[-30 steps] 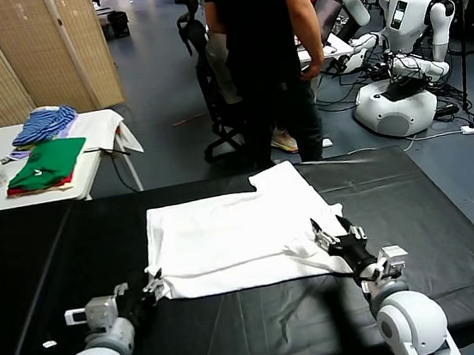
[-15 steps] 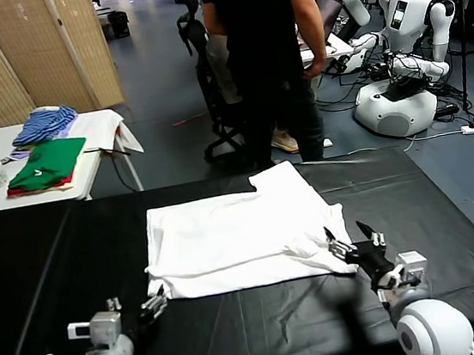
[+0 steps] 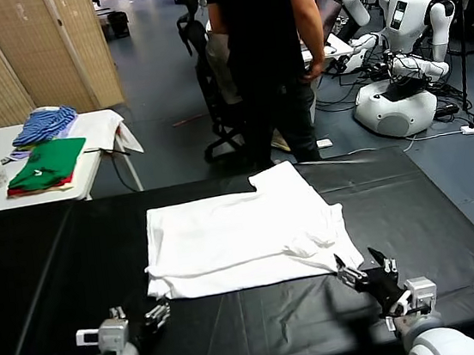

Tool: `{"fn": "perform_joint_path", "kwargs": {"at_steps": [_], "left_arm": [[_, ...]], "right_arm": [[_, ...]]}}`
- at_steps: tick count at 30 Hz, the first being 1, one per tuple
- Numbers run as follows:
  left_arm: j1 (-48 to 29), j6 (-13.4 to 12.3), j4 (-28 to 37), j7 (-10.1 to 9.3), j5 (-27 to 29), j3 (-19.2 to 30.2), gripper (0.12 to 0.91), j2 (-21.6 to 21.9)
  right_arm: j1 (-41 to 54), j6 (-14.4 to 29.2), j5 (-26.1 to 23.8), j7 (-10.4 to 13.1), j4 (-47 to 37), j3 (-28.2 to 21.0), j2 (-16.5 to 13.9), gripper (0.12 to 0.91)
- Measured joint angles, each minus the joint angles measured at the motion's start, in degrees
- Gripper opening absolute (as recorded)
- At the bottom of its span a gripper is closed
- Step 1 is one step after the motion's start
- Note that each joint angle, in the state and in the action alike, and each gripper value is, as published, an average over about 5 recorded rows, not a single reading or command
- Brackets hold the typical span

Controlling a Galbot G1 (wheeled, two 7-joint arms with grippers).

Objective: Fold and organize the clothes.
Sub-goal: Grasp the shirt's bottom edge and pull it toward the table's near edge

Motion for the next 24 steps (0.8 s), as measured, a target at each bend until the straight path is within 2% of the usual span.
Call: {"fn": "perform_joint_path", "kwargs": {"at_steps": [9, 17, 20, 24], "left_arm": [[-0.98, -0.26, 1.31, 0.01, -0.45, 0.4, 0.902, 0.47], [-1.37, 0.48, 2.0, 1.02, -0.32, 1.45, 0.827, 0.51], [-1.15, 0.65, 2.05, 1.47, -0.09, 1.52, 0.769, 0.61], [-0.92, 0.91, 1.83, 1.94, 0.15, 1.53, 0.637, 0.75]], "right_arm": [[0.73, 0.08, 0.04, 0.1, -1.19, -0.56, 0.17, 0.907], [-0.04, 0.07, -0.17, 0.2, -1.43, -0.7, 0.37, 0.894], [0.02, 0.06, -0.26, 0.21, -1.63, -0.85, 0.42, 0.828], [0.1, 0.06, -0.32, 0.21, -1.84, -0.94, 0.44, 0.613]]}}
